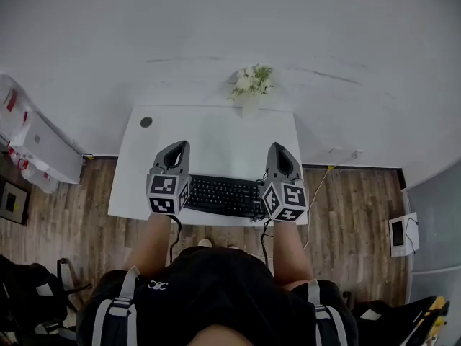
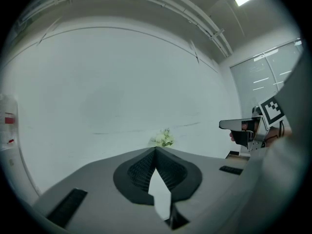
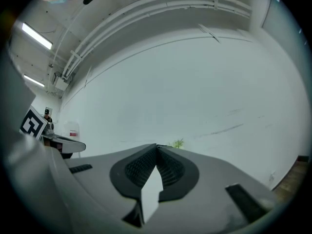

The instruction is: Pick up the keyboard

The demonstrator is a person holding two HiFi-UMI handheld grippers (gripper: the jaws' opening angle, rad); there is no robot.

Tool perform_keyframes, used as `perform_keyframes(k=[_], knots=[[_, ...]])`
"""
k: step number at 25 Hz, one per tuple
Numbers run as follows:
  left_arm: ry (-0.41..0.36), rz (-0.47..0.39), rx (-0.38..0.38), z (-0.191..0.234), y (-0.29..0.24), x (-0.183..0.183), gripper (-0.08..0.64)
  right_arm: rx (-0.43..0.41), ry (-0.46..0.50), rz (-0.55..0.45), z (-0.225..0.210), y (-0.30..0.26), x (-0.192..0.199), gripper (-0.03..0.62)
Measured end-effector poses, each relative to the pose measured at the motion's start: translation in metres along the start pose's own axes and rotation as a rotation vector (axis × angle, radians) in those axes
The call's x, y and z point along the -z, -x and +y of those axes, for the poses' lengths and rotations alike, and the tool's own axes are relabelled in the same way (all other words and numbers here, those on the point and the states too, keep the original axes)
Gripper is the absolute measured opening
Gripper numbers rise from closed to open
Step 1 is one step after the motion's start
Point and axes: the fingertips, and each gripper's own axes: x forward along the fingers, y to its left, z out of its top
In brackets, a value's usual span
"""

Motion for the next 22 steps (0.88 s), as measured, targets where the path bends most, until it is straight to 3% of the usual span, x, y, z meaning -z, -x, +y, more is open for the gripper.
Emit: perform_keyframes(k=[7,13,17,22], knots=[[0.025,0.045,0.014,0.013,-0.019,0.018,0.011,0.046,0.016,0.03,-0.013,-0.012,0.014,0.006],[0.085,0.145,0.024,0.014,-0.038,0.06,0.012,0.098,-0.018,0.134,-0.047,-0.013,0.064,0.006],[0.079,0.215,0.03,0.008,-0.047,0.088,0.096,0.135,-0.012,0.209,-0.069,-0.005,0.103,0.032],[0.066,0.309,0.009,0.008,-0.053,0.126,0.123,0.155,-0.014,0.311,-0.089,0.004,0.148,0.063]])
